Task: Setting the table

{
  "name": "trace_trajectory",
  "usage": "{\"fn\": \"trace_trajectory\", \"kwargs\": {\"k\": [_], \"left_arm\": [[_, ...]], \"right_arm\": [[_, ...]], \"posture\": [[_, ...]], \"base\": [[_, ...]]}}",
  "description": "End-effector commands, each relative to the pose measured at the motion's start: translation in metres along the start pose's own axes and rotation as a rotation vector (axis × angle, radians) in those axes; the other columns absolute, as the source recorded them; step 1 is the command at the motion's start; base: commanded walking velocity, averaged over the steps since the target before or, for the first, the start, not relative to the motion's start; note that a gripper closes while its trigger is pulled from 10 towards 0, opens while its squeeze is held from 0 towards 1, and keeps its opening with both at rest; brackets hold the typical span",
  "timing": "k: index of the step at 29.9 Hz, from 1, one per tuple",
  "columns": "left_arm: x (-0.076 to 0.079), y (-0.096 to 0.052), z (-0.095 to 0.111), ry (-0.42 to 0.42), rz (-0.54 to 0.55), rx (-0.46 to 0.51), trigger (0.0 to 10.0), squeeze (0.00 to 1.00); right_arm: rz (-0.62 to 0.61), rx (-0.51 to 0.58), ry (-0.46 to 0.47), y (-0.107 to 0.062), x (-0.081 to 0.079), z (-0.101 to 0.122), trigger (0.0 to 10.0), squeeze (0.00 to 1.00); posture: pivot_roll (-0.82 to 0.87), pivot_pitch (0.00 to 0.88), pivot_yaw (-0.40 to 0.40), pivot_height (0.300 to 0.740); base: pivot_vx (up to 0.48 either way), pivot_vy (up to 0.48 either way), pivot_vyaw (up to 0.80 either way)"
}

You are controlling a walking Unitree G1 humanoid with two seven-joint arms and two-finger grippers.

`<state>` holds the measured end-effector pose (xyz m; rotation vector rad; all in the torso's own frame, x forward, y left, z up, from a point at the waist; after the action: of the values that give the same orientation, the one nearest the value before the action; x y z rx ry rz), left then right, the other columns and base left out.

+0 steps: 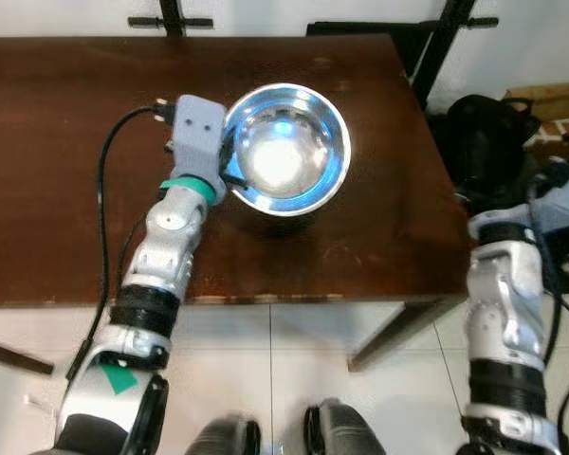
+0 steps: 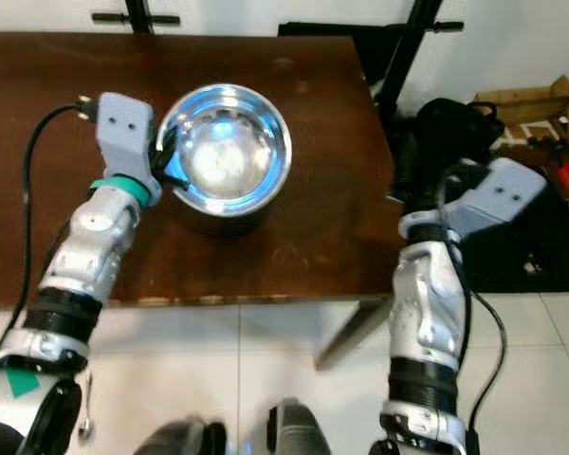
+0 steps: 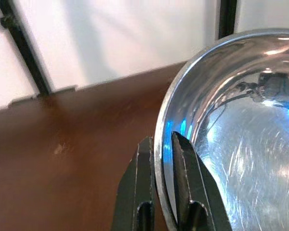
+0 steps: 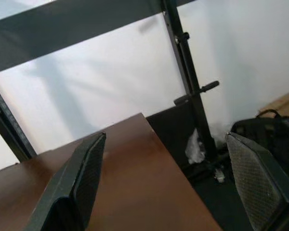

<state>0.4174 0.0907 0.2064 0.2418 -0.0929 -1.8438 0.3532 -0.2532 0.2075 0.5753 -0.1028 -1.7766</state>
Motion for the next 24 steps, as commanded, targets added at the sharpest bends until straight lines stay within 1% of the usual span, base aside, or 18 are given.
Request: {"fn": "trace_trajectory", "kwargs": {"k": [1,2,8,24], "left_arm": [[-0.002,0.000,0.001,0.008,0.002,0.009,10.0,0.00],[-0.001,0.000,0.001,0.001,-0.004,0.008,10.0,0.00],[0.004,0.000,0.003,-0.001,-0.035,0.014,10.0,0.00],[0.008,0.000,0.004,-0.019,-0.063,0.017,10.0,0.00]], "right_arm": [[-0.003,-0.008,0.000,-0.001,0.000,-0.002,10.0,0.00],[-0.004,-0.008,-0.001,-0.001,0.001,-0.002,10.0,0.00],[-0.009,-0.008,-0.007,-0.001,0.002,-0.002,10.0,0.00],[-0.021,-0.005,-0.013,-0.001,0.005,-0.001,10.0,0.00]], "posture": [[0.08,0.006,0.059,0.740],[0.08,0.006,0.059,0.740],[0.08,0.006,0.060,0.740],[0.08,0.009,0.066,0.740]], "base": [[0.480,0.000,0.00],[0.296,0.000,0.00],[0.000,0.000,0.00],[0.000,0.000,0.00]]}}
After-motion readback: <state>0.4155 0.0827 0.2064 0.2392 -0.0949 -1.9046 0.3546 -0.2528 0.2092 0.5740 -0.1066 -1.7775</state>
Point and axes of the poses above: a point about 5 cm out from each wrist's last joint towards the gripper, its own y axis pointing out of the wrist towards the gripper, its own z axis along the axis of the wrist's last joint, x = y × z, the point moved 5 cm from there along y, pointing out of the wrist towards the gripper, and after that the axes turned 1 degree about -y, right-handed, at the moved point
